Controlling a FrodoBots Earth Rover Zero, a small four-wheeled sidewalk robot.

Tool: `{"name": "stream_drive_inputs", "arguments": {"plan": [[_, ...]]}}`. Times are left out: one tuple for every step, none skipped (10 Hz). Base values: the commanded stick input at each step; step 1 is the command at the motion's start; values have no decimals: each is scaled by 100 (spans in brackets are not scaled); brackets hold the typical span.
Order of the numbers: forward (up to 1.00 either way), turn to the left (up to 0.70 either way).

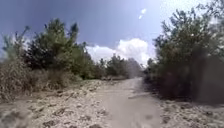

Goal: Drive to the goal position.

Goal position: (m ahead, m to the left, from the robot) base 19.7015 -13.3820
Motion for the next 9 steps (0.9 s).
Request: {"name": "stream_drive_inputs", "arguments": {"plan": [[60,1],[60,1],[60,1],[60,1],[60,1],[60,1],[60,1],[60,1],[60,1]]}}
